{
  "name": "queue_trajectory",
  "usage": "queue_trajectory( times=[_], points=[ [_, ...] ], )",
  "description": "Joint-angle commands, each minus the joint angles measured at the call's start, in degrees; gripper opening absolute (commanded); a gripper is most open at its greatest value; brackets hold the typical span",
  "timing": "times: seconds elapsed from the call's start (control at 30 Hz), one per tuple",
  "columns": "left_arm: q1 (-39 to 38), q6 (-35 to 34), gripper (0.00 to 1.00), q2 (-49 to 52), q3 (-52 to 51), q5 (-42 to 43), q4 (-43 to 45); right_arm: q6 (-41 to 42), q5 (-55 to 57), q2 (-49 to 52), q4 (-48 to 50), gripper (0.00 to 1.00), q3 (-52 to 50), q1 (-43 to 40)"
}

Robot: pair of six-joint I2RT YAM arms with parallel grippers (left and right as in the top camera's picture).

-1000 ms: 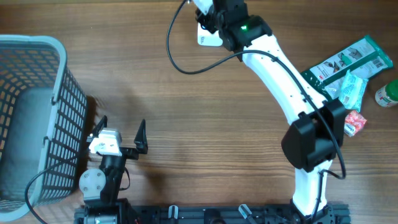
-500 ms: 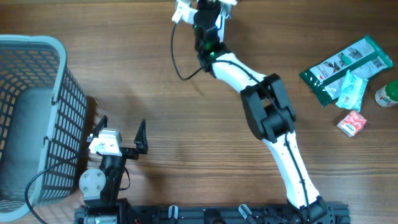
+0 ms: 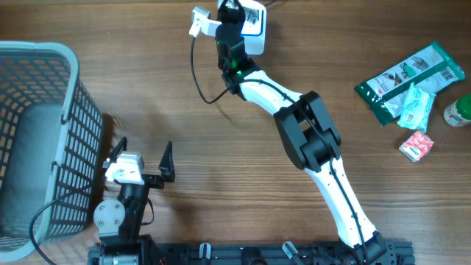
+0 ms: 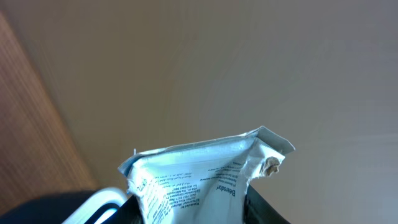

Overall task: Scan the item barcode
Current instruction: 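Hold the white packet up in front of the scanner, then carry the white packet right and drop it on the pile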

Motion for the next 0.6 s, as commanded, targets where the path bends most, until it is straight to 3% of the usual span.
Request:
queue_trajectory(
  times=[0.0,0.13,0.23,0.33,0.4,0.47,0.53,0.57],
  points=[
    [0.5,-0.5,1.0,-0.4,-0.3,-0.1,-0.2,11.4,14.5,-7.1,-7.3,0.34,0.6,-0.5],
    [0.5,-0.5,1.0,-0.4,-0.3,-0.1,-0.2,27.0,33.5,-14.2,-18.9,0.38,0.6,-4.9],
    [0.5,-0.5,1.0,-0.4,-0.3,-0.1,-0.2,42.5,38.9,-15.1,-39.5,0.38,0.6,-8.7],
    [0.5,-0.5,1.0,-0.4,-0.3,-0.1,-0.2,71.3,26.1,-15.1,-75.1,0.39,0.6,-12.8],
    [0.5,-0.5,1.0,-0.4,-0.3,-0.1,-0.2,85.5,12.6,-15.0,-90.1,0.26,0.6,-16.6],
    [0.5,-0.5,1.0,-0.4,-0.3,-0.1,-0.2,91.9,2.2,-15.0,-97.0,0.11,0.6,-21.0],
    [0.5,-0.5,1.0,-0.4,-0.3,-0.1,-0.2,93.3,-5.4,-15.0,-100.8,0.11,0.6,-24.7],
    [0.5,-0.5,1.0,-0.4,-0.3,-0.1,-0.2,93.3,-7.8,-15.0,-102.2,0.15,0.6,-26.3]
  ],
)
